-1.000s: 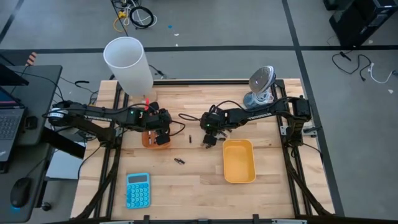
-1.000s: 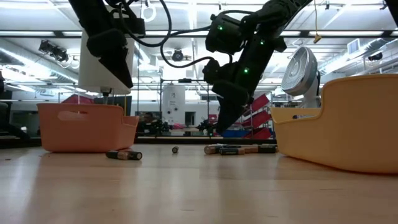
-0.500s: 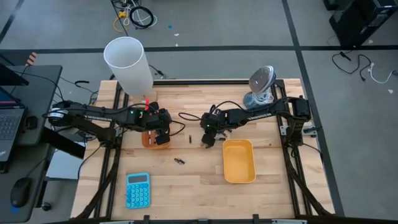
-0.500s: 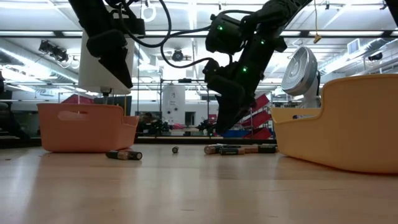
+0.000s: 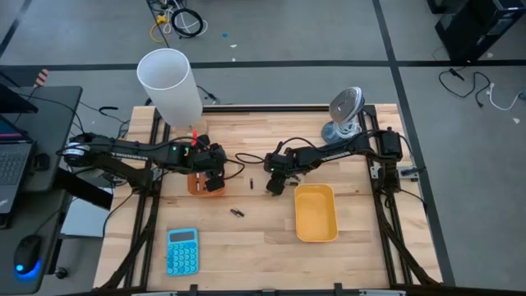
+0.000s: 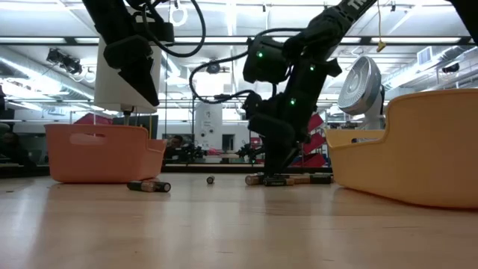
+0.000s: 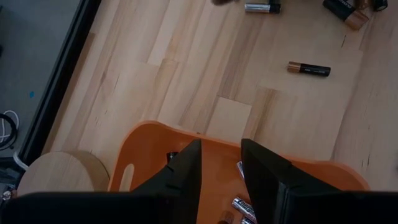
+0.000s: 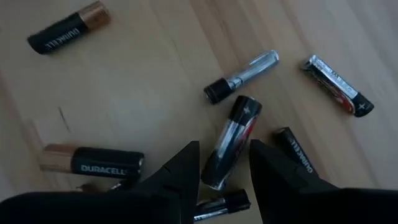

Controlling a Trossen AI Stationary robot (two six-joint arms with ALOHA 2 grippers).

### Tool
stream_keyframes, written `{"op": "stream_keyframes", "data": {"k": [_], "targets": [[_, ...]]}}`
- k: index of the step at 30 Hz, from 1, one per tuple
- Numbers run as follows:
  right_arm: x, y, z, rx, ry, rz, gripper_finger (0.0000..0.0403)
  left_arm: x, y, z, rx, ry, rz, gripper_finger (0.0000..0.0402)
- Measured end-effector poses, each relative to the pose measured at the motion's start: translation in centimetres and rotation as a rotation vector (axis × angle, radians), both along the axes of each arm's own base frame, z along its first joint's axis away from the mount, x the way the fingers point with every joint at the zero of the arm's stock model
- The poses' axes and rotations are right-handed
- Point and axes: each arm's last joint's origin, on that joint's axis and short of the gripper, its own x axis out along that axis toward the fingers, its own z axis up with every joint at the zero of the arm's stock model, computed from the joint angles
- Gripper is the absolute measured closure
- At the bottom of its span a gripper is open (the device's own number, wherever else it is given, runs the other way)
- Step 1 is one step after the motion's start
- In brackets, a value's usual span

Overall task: Sort batteries
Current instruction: Put the silver battery into the orange bin

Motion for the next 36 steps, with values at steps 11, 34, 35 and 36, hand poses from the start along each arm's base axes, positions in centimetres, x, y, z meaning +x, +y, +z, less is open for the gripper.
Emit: {"op": "stream_keyframes", "data": {"k": [11, 34, 35, 36], "targets": [[0.05, -0.05, 0.04, -0.015, 0.000, 0.026, 0.0313, 0.01, 0.00, 0.00, 0.000, -0.001, 0.000, 0.0286], [0.05, -0.06, 0.28, -0.043, 0.004, 0.082, 0.0384, 0.15, -0.01, 0.07, -0.006, -0.021, 0.007, 0.0286], [0.05, -0.07, 0.32, -0.046, 0.003, 0.088, 0.0384, 0.15, -0.01, 0.08, -0.008, -0.023, 0.011, 0.0286], [0.08, -0.07, 0.40, -0.047, -0.002, 0.090, 0.0384, 0.15, -0.01, 0.08, -0.009, -0.024, 0.012, 0.0286]]}}
